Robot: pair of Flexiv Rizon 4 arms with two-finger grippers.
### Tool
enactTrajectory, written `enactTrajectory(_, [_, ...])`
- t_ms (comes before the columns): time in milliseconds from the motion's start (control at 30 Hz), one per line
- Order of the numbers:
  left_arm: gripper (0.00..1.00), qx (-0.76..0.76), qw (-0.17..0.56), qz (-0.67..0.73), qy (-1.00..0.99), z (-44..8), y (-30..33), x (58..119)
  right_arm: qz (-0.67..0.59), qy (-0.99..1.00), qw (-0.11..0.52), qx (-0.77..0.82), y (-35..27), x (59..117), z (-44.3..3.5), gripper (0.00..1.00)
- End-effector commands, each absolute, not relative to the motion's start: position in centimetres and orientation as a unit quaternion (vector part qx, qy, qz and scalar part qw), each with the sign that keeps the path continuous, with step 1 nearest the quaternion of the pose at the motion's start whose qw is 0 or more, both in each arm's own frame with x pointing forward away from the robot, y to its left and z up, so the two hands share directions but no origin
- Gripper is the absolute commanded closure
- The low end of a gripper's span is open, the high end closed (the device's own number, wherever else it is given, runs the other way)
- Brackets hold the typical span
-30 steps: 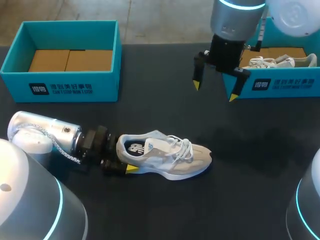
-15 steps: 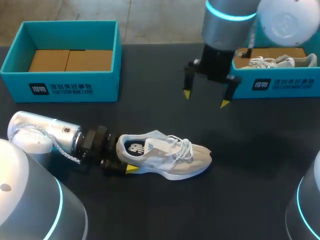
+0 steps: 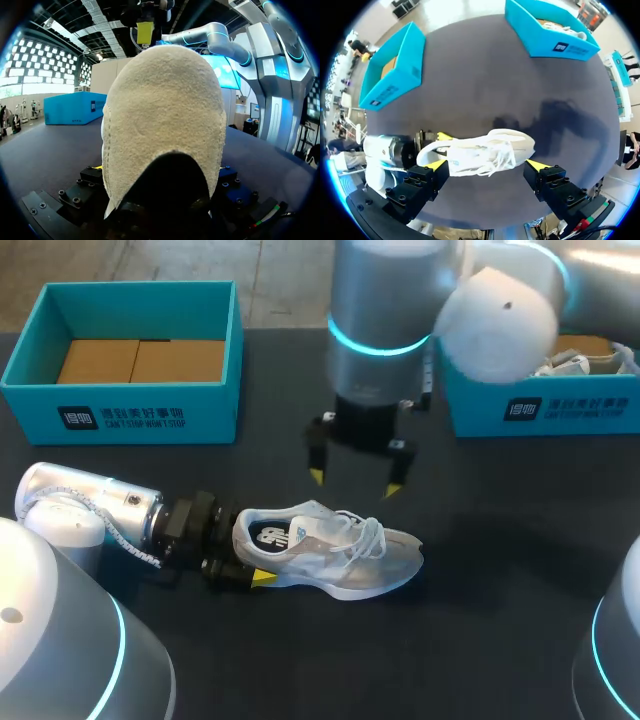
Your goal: Take the shoe out of the shoebox, open the shoe tongue, remove and reinsert the insole, then place the shoe into the shoebox
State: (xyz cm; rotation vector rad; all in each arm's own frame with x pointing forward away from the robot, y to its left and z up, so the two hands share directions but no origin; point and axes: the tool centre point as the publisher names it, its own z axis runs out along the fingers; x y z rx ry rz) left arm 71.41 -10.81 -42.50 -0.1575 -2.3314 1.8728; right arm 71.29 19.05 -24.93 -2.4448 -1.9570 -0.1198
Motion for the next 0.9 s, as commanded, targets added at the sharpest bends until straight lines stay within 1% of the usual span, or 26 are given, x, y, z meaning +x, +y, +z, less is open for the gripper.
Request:
enactTrajectory(33, [1.0, -0.053, 0.073, 0.624, -0.776, -42.9, -10.6, 71.6, -0.025, -0.597, 0.014, -0.802, 22.1, 70.9, -26.1, 0.0])
enactTrajectory(533, [1.0, -0.053, 0.073, 0.624, -0.776, -42.9, -10.6, 71.6, -0.025, -0.597, 0.014, -0.802, 22.1, 70.9, -26.1, 0.0])
enactTrajectory(667, [1.0, -0.053, 0.073, 0.624, -0.776, -42.9, -10.6, 71.6, -0.01, -0.591, -0.033, -0.806, 24.5, 70.3, -26.4, 0.0])
enactTrajectory(900, [1.0, -0.053, 0.073, 0.624, -0.776, -42.9, -10.6, 71.6, -0.007, -0.589, -0.076, -0.804, 27.0, 69.3, -27.4, 0.0])
